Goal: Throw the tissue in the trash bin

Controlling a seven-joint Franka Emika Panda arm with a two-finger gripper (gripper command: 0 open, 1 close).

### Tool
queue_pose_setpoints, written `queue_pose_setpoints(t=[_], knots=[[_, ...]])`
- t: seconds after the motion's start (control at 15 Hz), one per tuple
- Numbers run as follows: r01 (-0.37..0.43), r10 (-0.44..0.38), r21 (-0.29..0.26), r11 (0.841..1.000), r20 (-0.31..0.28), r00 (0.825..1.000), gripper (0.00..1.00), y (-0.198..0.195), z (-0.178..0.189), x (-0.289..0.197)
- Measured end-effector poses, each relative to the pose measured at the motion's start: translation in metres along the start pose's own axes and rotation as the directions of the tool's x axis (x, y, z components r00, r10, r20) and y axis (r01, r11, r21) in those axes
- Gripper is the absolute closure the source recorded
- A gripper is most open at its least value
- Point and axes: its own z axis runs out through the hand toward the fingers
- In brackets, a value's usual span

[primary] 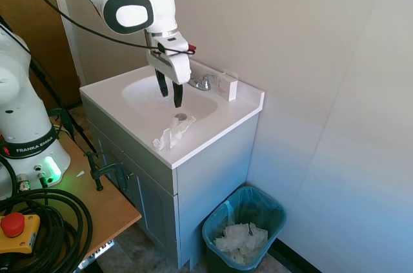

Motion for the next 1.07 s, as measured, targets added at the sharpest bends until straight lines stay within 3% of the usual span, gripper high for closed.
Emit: queue_pose_setpoints(t=[0.47,0.53,1.07], knots=[[0.003,0.006,-0.1,0.995,0.09,0.996,0.0,0.022,0.079,0.011],[0.0,0.011,-0.109,0.994,0.098,0.995,1.0,0.023,0.086,0.015],[-0.005,0.017,-0.114,0.994,0.107,0.994,1.0,0.023,0.096,0.027]])
